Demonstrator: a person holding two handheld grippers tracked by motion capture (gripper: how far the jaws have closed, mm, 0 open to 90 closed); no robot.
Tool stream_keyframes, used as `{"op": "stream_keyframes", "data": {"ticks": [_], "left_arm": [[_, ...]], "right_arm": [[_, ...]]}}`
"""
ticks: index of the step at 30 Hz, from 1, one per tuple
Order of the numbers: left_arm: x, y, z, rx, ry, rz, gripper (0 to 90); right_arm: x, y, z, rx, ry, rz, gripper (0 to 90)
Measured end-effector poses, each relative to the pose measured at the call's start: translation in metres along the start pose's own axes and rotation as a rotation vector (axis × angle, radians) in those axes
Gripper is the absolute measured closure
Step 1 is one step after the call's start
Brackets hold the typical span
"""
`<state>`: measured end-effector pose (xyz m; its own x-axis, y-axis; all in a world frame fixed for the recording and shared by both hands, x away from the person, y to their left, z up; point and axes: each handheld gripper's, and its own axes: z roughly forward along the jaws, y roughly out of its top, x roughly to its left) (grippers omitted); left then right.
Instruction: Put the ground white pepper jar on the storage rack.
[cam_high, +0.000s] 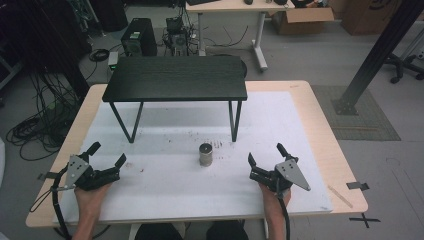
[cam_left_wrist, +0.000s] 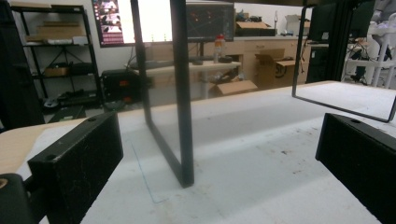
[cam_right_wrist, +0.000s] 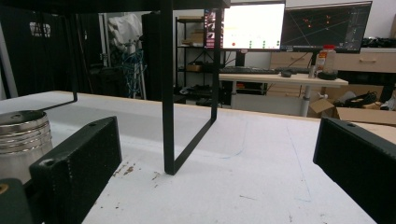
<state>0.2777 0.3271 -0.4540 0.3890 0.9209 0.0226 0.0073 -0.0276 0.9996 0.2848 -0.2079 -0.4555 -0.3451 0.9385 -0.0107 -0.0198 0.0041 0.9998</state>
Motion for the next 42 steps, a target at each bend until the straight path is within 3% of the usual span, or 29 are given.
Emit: {"op": "stream_keyframes", "data": {"ticks": [22,36,42], "left_arm": [[0.0012,-0.0002,-0.0004,-0.006,0.002,-0.014,0.4],[0.0011,-0.0004,-0.0008,-0.011,0.006,-0.016,0.4],[0.0011,-0.0004,-0.0008,-0.011,0.005,-0.017,0.5]], "right_arm": [[-0.0010,0.0001,0.0003,0.001,0.006,0.007,0.1],[0.0027,0.0007,0.0009,0.007,0.019,-0.036,0.2],[0.0022,0.0010,0.0014,0.012,0.021,-0.030,0.2]]}}
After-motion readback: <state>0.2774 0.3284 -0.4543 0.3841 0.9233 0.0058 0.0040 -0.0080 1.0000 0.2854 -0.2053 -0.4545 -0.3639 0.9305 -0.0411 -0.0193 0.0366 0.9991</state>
